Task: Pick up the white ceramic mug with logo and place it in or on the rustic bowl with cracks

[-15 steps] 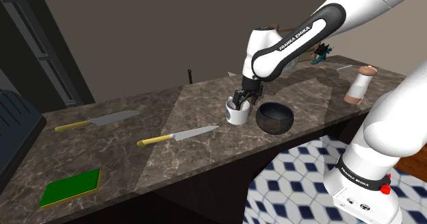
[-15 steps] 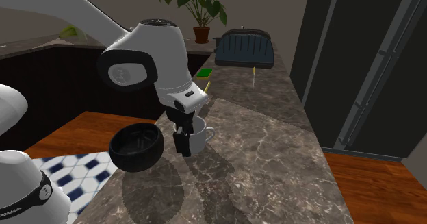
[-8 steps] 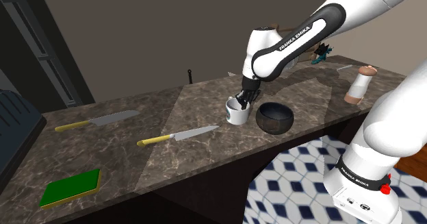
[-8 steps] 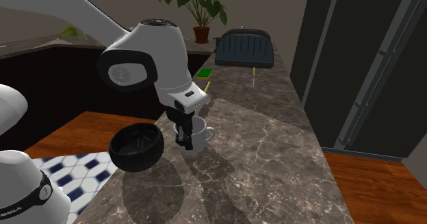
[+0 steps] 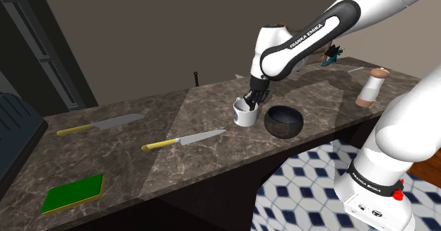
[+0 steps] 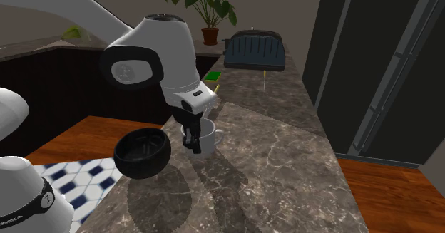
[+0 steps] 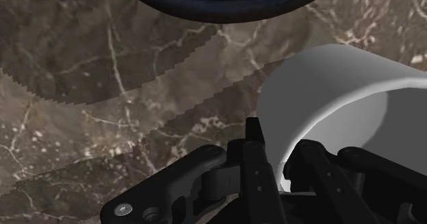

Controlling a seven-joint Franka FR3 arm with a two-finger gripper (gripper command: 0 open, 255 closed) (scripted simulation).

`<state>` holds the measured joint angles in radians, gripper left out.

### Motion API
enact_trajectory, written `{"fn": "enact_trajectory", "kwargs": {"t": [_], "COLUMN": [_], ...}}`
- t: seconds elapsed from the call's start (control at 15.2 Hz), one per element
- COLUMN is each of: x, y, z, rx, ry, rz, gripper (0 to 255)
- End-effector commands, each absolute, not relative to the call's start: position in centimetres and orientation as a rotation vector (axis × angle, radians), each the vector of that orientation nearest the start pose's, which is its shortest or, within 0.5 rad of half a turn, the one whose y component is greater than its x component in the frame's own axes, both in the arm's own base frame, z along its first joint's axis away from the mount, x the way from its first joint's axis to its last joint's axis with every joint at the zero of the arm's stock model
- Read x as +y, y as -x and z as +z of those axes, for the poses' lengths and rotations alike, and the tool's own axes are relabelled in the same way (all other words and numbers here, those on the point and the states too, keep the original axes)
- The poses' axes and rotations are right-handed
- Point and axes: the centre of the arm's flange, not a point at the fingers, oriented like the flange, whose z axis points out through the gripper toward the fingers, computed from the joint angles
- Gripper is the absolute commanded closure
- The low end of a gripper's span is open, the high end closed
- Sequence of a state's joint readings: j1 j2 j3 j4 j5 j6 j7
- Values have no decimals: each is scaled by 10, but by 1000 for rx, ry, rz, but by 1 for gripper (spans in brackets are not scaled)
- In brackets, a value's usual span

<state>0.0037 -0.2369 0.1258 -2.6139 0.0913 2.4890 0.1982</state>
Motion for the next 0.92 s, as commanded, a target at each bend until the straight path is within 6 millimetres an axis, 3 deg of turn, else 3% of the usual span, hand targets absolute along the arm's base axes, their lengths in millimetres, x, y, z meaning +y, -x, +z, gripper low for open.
{"fn": "enact_trajectory", "kwargs": {"t": [0.0, 0.86], "x": [55, 55], "y": [-427, -427], "z": [353, 421], "rx": [216, 216], "ry": [3082, 3082], "rz": [-162, -162], "gripper": [255, 255]}}
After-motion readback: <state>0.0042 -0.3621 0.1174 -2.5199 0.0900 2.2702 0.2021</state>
